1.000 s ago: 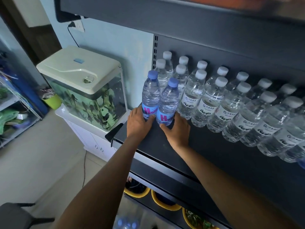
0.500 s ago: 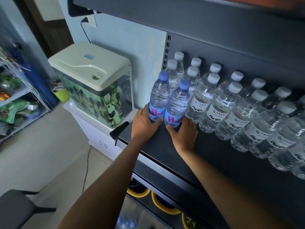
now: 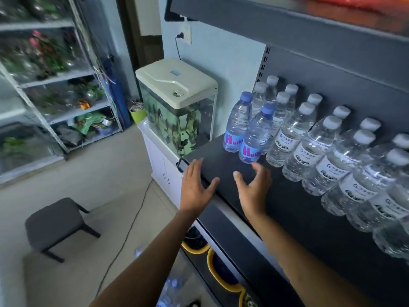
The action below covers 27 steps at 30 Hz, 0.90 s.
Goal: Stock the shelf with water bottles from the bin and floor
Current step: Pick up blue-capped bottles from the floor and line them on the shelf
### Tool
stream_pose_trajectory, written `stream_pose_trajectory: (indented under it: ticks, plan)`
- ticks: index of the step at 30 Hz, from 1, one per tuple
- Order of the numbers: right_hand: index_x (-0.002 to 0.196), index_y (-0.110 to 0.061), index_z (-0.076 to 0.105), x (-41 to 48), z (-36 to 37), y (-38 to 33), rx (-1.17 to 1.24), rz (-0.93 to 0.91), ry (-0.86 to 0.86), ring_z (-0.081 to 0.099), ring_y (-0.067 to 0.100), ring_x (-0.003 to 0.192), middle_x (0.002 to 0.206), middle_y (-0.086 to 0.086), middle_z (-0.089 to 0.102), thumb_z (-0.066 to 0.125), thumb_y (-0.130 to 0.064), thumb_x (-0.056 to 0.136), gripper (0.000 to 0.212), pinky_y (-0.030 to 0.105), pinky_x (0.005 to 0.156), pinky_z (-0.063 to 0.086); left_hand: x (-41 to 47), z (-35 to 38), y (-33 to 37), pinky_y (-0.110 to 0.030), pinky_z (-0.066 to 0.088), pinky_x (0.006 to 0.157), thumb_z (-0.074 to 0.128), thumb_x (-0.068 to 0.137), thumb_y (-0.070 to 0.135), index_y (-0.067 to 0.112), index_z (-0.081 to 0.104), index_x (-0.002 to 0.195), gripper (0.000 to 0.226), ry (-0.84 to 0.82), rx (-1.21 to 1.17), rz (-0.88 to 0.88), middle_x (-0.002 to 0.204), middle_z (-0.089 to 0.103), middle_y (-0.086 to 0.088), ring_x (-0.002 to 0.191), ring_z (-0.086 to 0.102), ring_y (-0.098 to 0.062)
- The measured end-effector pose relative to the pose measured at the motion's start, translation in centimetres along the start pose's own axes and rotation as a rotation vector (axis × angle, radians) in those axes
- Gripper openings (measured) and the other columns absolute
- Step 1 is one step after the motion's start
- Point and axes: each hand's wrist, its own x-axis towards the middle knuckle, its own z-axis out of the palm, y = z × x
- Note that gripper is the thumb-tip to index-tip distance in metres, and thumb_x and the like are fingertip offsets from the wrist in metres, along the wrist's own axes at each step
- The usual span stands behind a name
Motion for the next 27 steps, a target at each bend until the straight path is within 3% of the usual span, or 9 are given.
stream_pose_trajectory:
  ticks: [2,6,10,12,18,21,23,25,27]
  plan:
    - [0.117,0.0,0.063,-2.8,-0.9,-1.0,0.02,-0.101,-0.059,0.056,0.033,0.11,0.115,0.014,0.063,0.066,-0.038,0.082,0.051,0.03,0.1,0.035,-3.9,-0.7,-1.1,-0.035,0.035,0.117,0.064,0.092,0.051,0.016,0.045,0.148,0.068,0.089,-0.024,-0.035,0.149,0.049,-0.003,0.14,0.041,-0.018]
    - [0.117,-0.005,0.063,-9.3,-2.3,-2.5,0.102,-0.322,-0.226,0.056,0.025,0.11,0.115,0.007,0.061,0.068,-0.019,0.089,0.032,0.035,0.1,0.042,-13.1,-1.9,-4.1,-0.024,0.032,0.108,0.063,0.092,0.05,0.015,0.049,0.146,0.066,0.224,-0.005,-0.264,0.143,0.052,-0.001,0.133,0.043,-0.015]
    - [0.111,-0.006,0.064,-17.0,-2.4,-1.3,0.171,-0.397,-0.471,0.056,0.021,0.106,0.112,0.0,0.06,0.068,-0.013,0.087,0.025,0.034,0.098,0.041,-22.6,-2.0,-8.1,-0.034,0.038,0.109,0.052,0.087,0.061,0.012,0.052,0.142,0.073,0.298,0.018,-0.462,0.137,0.055,-0.004,0.132,0.045,-0.018]
    - [0.108,-0.005,0.065,-20.8,-2.0,1.3,0.149,-0.401,-0.585,0.057,0.022,0.103,0.111,0.0,0.06,0.067,-0.014,0.087,0.024,0.032,0.096,0.041,-27.2,-1.5,-10.4,-0.036,0.04,0.107,0.054,0.087,0.061,0.012,0.053,0.141,0.073,0.325,0.041,-0.563,0.134,0.057,-0.006,0.129,0.048,-0.022]
    - [0.109,-0.004,0.065,-30.5,0.3,12.3,0.004,-0.319,-0.903,0.055,0.026,0.105,0.11,0.008,0.062,0.062,-0.024,0.087,0.031,0.045,0.095,0.045,-37.9,1.4,-18.6,-0.031,0.035,0.106,0.063,0.086,0.051,0.01,0.054,0.14,0.069,0.346,0.063,-0.83,0.134,0.058,-0.007,0.127,0.045,-0.021]
    - [0.109,-0.005,0.064,-34.5,2.8,18.4,-0.083,-0.298,-1.001,0.055,0.026,0.107,0.11,0.008,0.062,0.065,-0.022,0.085,0.029,0.035,0.097,0.04,-42.1,4.1,-23.8,-0.033,0.037,0.107,0.075,0.087,0.038,0.013,0.054,0.139,0.061,0.34,0.069,-0.919,0.132,0.058,-0.007,0.125,0.045,-0.022]
    - [0.11,-0.005,0.064,-37.3,5.0,22.6,-0.136,-0.278,-1.055,0.056,0.029,0.107,0.111,0.009,0.062,0.065,-0.022,0.085,0.03,0.027,0.097,0.035,-44.6,6.5,-27.5,-0.037,0.038,0.108,0.075,0.085,0.042,0.013,0.052,0.141,0.067,0.287,0.064,-0.979,0.133,0.056,-0.007,0.126,0.045,-0.024]
    - [0.111,-0.005,0.063,-40.0,7.5,26.6,-0.176,-0.253,-1.103,0.057,0.032,0.108,0.111,0.01,0.062,0.062,-0.026,0.085,0.033,0.03,0.097,0.036,-46.3,9.3,-31.4,-0.04,0.039,0.109,0.066,0.081,0.056,0.011,0.049,0.144,0.079,0.221,0.049,-1.034,0.138,0.054,-0.008,0.13,0.045,-0.026]
    - [0.112,-0.004,0.064,-42.7,10.3,30.6,-0.209,-0.229,-1.135,0.056,0.034,0.108,0.112,0.012,0.062,0.059,-0.029,0.084,0.038,0.035,0.096,0.038,-47.2,12.0,-35.3,-0.043,0.039,0.112,0.069,0.082,0.055,0.011,0.047,0.147,0.081,0.152,0.025,-1.067,0.142,0.052,-0.009,0.135,0.044,-0.028]
